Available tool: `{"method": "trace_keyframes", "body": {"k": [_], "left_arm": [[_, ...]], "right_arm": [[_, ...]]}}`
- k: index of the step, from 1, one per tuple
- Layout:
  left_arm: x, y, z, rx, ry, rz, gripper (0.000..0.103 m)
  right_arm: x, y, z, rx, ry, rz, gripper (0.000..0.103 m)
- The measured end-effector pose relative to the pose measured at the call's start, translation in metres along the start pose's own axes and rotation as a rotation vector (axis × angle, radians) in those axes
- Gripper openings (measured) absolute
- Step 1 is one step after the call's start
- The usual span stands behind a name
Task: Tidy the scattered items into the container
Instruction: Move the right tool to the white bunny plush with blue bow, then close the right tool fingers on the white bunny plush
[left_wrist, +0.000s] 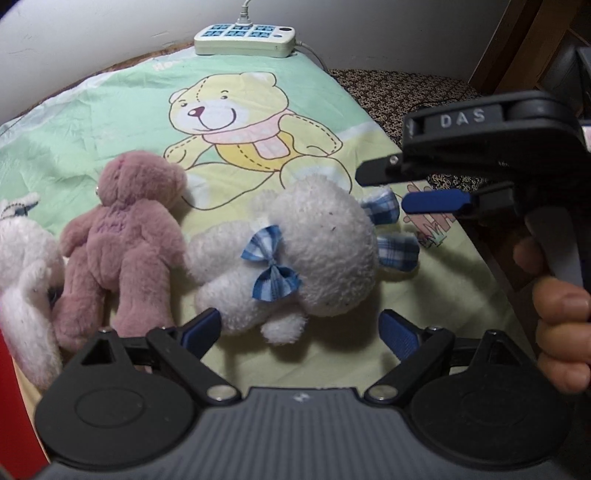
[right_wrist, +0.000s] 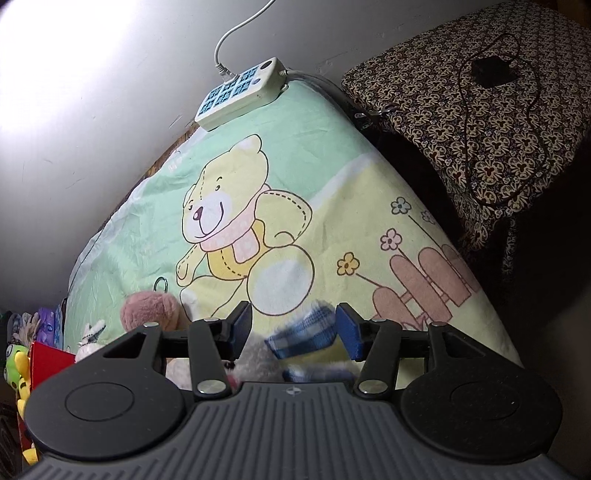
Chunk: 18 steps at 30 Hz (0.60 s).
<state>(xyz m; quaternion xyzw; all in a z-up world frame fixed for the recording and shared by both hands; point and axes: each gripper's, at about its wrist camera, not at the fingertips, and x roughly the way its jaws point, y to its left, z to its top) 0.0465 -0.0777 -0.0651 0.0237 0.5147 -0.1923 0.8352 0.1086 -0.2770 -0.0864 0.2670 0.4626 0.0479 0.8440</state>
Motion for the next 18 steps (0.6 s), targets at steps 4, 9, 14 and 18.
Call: {"method": "trace_keyframes", "body": {"k": [4, 9, 14, 18], "left_arm": [[-0.005, 0.002, -0.007, -0.003, 0.009, -0.044, 0.092], [-0.007, -0.001, -0.012, 0.035, 0.005, -0.057, 0.092], [0.009, -0.007, -0.014, 0.062, 0.017, -0.043, 0.092], [0.010, 0.001, -0.013, 0.038, 0.005, -0.030, 0.092]], "right_arm": [[0.018, 0.005, 0.007, -0.047, 0.016, -0.012, 0.052], [0.029, 0.003, 0.005, -0.049, 0.062, 0.010, 0.052], [0.026, 0.004, 0.002, -0.044, 0.097, 0.015, 0.052], [0.018, -0.004, -0.006, 0.011, 0.144, 0.044, 0.052]]}}
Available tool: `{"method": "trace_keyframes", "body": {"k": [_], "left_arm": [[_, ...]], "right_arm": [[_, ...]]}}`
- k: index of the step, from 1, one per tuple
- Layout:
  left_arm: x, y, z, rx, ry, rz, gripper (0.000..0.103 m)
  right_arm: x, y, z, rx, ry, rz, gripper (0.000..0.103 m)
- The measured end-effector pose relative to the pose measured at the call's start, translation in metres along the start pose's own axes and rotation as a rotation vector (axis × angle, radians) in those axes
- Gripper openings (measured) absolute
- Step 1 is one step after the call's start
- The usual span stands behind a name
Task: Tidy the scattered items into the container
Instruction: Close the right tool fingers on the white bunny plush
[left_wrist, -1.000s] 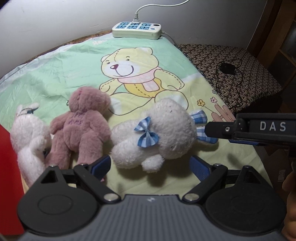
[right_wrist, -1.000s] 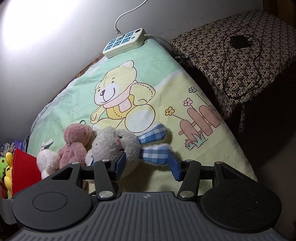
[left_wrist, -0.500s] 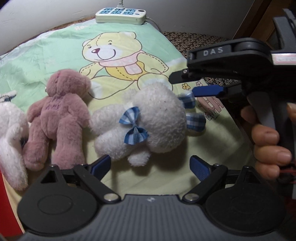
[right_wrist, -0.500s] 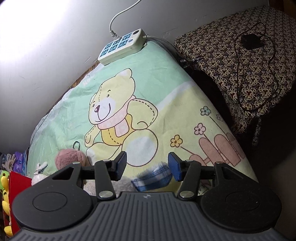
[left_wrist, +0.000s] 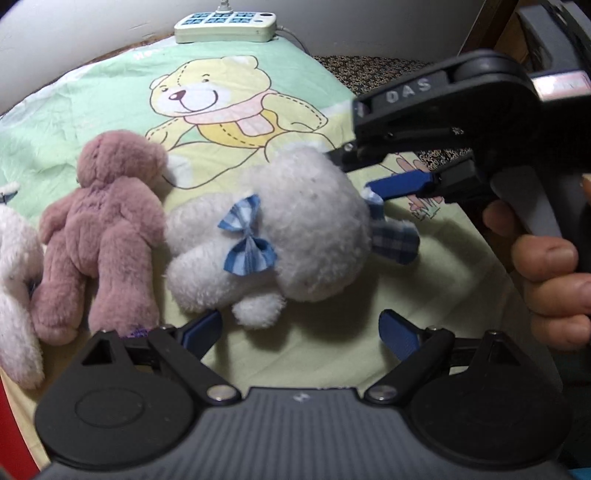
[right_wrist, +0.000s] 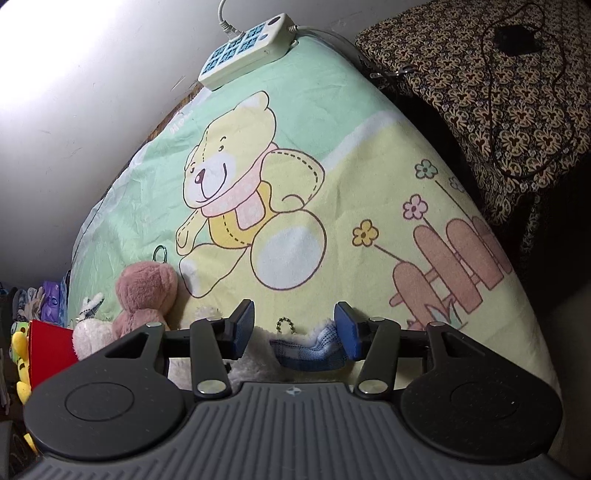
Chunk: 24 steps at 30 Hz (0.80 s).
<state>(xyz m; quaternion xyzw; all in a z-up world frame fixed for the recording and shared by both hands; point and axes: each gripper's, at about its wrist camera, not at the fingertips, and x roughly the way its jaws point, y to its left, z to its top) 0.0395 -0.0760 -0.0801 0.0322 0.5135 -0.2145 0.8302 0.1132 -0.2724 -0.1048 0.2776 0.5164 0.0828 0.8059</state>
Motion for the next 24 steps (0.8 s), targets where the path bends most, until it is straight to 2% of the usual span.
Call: {"method": "trace_keyframes", "body": {"k": [7, 12, 15, 19, 24], "left_arm": [[-0.011, 0.009, -0.004, -0.028, -0.024, -0.020, 0.092], [-0.023, 0.004, -0.009, -0.013, -0.046, -0.025, 0.092], [-0.031, 0.007, -0.016, -0.020, -0.053, -0.036, 0.092], [-0.040, 0.008, -0.027, -0.026, -0.056, -0.063, 0.092], [-0.057, -0.004, -0.043, 0.035, -0.078, -0.085, 0.092]], "right_arm": [[-0.013, -0.004, -0.030, 0.043, 0.056, 0.040, 0.054], [-0.020, 0.005, -0.048, 0.087, 0.116, 0.129, 0.054], [-0.028, 0.015, -0.059, 0.055, 0.113, 0.133, 0.054], [-0.030, 0.019, -0.071, 0.077, 0.149, 0.169, 0.055], [-0.029, 0.026, -0.080, 0.051, 0.132, 0.152, 0.057]]}}
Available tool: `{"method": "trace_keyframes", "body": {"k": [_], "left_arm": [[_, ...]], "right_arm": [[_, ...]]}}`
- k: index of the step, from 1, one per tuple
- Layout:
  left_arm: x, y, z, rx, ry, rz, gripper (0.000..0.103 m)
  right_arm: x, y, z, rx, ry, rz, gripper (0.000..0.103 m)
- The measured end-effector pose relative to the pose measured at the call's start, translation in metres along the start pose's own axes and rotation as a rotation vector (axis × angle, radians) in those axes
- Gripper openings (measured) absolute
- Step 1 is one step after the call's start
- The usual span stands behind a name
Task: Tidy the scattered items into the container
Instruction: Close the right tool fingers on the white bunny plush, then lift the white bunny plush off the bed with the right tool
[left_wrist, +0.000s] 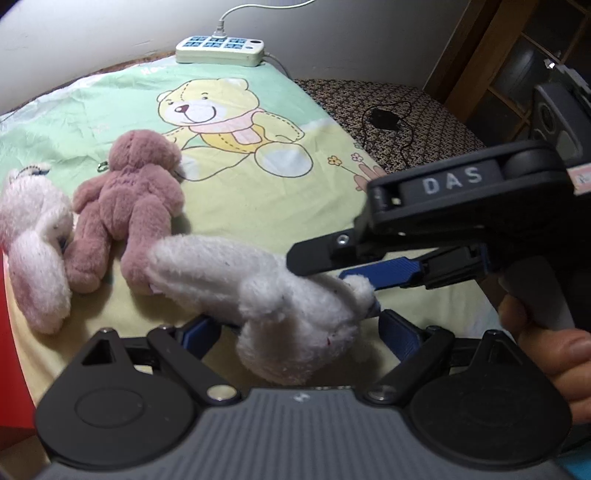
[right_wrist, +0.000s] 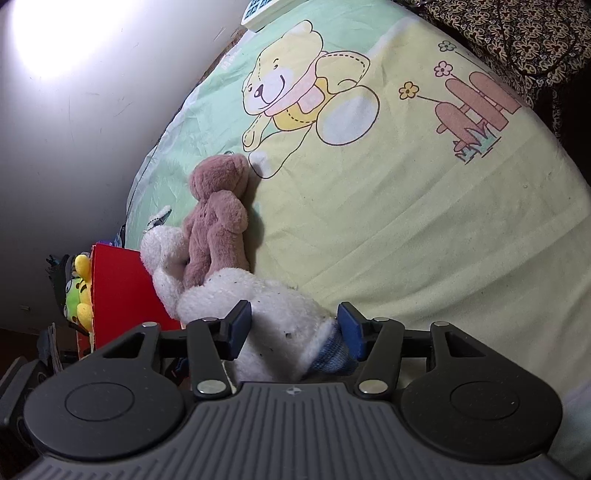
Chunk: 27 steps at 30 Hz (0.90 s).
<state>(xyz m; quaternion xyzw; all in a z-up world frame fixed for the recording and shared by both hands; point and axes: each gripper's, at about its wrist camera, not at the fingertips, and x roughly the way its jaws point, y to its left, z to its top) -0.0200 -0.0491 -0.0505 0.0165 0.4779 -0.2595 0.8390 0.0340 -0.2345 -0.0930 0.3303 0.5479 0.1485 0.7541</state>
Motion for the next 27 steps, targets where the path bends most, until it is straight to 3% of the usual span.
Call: {"method": "trace_keyframes", "body": {"k": [5, 10, 17, 21, 23, 27], "left_arm": [[-0.007, 0.004, -0.010, 0.006, -0.003, 0.018, 0.092], [-0.032, 0.014, -0.010, 0.047, -0.068, 0.068, 0.092], [-0.047, 0.039, 0.029, 0.062, -0.168, 0.132, 0.092], [-0.026, 0.049, 0.044, 0.072, -0.145, 0.256, 0.090], [-0.010, 0.050, 0.042, 0.110, -0.103, 0.349, 0.079], [0.008, 0.060, 0.035, 0.098, -0.034, 0.389, 0.078]], "right_arm": [[0.005, 0.002, 0.001, -0.014, -0.042, -0.023, 0.059], [-0.008, 0.008, 0.001, -0.066, -0.131, -0.087, 0.059], [-0.033, -0.003, -0.005, -0.099, -0.157, -0.187, 0.058], [-0.036, -0.006, -0.022, -0.192, -0.064, -0.221, 0.058], [-0.031, -0.007, -0.034, -0.234, 0.015, -0.213, 0.058], [-0.010, -0.003, -0.058, -0.288, 0.147, -0.195, 0.058]]}}
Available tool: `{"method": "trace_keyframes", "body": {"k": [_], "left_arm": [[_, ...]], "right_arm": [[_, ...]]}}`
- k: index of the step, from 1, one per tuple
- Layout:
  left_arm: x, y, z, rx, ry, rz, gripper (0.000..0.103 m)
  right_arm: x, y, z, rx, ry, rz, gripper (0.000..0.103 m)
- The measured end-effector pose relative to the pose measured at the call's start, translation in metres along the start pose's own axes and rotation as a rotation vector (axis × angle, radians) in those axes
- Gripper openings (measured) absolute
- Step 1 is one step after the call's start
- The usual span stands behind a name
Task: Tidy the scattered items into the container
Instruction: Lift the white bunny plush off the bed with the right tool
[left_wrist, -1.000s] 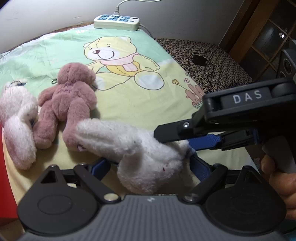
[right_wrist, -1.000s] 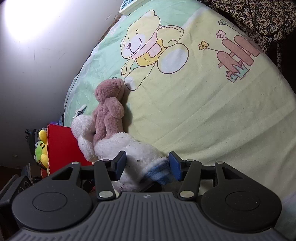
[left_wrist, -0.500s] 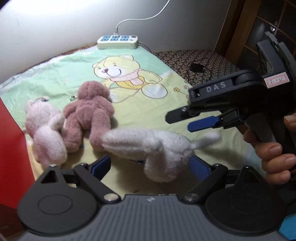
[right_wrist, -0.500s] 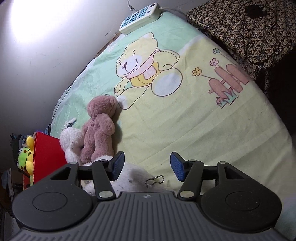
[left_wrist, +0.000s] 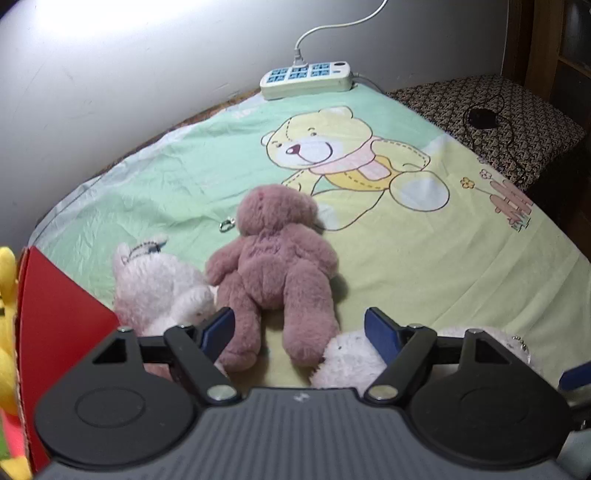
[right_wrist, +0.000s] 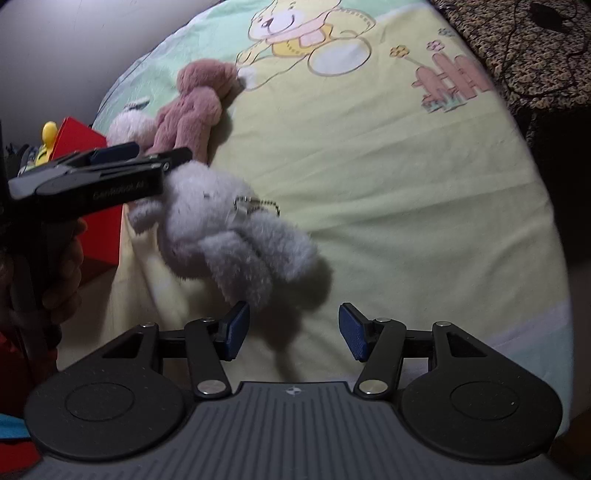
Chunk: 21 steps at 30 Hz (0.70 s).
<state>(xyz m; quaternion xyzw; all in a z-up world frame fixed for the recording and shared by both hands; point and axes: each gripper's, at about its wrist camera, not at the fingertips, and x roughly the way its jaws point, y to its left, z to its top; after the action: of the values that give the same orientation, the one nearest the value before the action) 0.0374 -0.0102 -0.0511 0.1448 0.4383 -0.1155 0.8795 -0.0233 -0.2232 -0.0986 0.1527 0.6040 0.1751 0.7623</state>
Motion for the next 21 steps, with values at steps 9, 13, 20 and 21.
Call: {"method": "trace_keyframes", "body": {"k": [9, 13, 20, 21], "left_arm": [[-0.007, 0.007, -0.023, -0.029, 0.058, 0.024, 0.074], [-0.019, 0.010, -0.031, -0.042, 0.071, 0.001, 0.074], [-0.041, 0.007, -0.050, -0.068, 0.081, -0.115, 0.077], [-0.043, 0.004, -0.053, -0.073, 0.086, -0.150, 0.081]], "right_arm": [[0.000, 0.019, 0.022, 0.042, -0.151, 0.025, 0.046], [-0.006, 0.016, 0.044, 0.085, -0.221, 0.035, 0.028], [0.005, 0.031, 0.080, 0.050, -0.264, 0.065, 0.031], [0.009, 0.033, 0.084, 0.055, -0.269, 0.096, 0.032]]}}
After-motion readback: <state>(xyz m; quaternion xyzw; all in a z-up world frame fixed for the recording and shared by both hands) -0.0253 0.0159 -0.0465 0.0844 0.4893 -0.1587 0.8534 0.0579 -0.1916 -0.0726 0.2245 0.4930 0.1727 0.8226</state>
